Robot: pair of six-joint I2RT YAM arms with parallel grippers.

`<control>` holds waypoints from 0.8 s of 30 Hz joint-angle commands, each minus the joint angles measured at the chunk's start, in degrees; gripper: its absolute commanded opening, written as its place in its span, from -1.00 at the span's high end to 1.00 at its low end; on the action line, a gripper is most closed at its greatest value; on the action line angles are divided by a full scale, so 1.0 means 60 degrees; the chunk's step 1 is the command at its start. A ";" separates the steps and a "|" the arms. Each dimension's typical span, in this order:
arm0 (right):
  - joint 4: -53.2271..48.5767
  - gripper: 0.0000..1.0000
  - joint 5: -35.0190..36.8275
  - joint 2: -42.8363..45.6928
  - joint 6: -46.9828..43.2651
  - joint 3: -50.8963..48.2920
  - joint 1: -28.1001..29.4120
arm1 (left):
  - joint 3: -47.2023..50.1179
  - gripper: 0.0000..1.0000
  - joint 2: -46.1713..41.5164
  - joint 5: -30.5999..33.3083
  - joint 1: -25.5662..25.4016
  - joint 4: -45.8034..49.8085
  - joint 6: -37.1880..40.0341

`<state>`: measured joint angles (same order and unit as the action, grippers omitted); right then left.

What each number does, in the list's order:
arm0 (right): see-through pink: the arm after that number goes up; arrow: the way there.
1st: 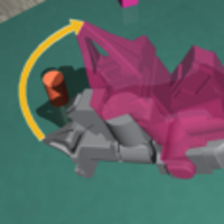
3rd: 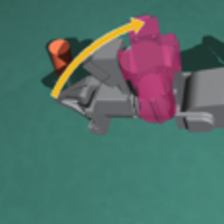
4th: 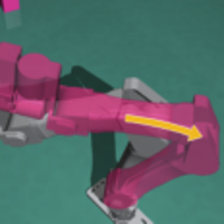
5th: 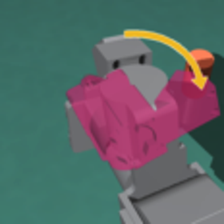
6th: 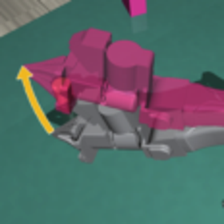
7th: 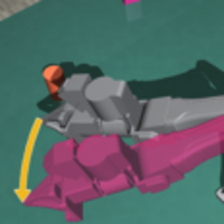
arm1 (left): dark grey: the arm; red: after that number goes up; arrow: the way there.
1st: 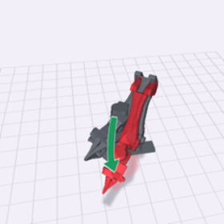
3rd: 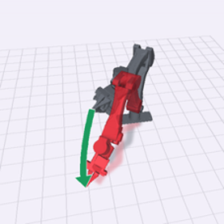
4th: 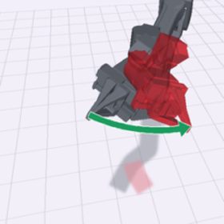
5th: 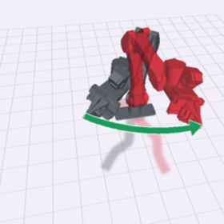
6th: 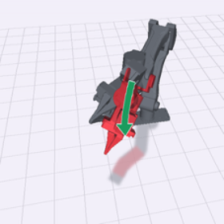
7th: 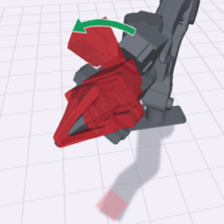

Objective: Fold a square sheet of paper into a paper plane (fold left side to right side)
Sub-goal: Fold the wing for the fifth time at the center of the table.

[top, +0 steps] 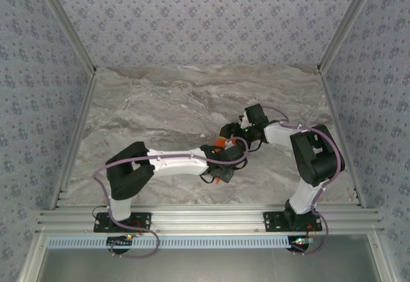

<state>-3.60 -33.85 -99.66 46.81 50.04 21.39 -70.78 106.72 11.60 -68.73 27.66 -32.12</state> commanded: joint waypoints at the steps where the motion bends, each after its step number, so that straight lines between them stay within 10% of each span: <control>1: 0.0268 -0.52 -0.0331 0.0041 0.0185 0.0087 -0.0128 | 0.0737 0.78 -0.0770 -0.1024 0.0362 -0.1348 -0.0370; 24: -0.0919 -0.66 -0.0056 0.2048 -0.1118 -0.0334 -0.1262 | 0.4018 0.78 -0.1852 -0.4258 0.1921 -0.6698 -0.2257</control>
<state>-5.28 -35.20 -90.08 43.72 49.39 14.79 -48.77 98.02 -10.35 -58.39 -4.73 -42.89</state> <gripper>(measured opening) 0.834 0.110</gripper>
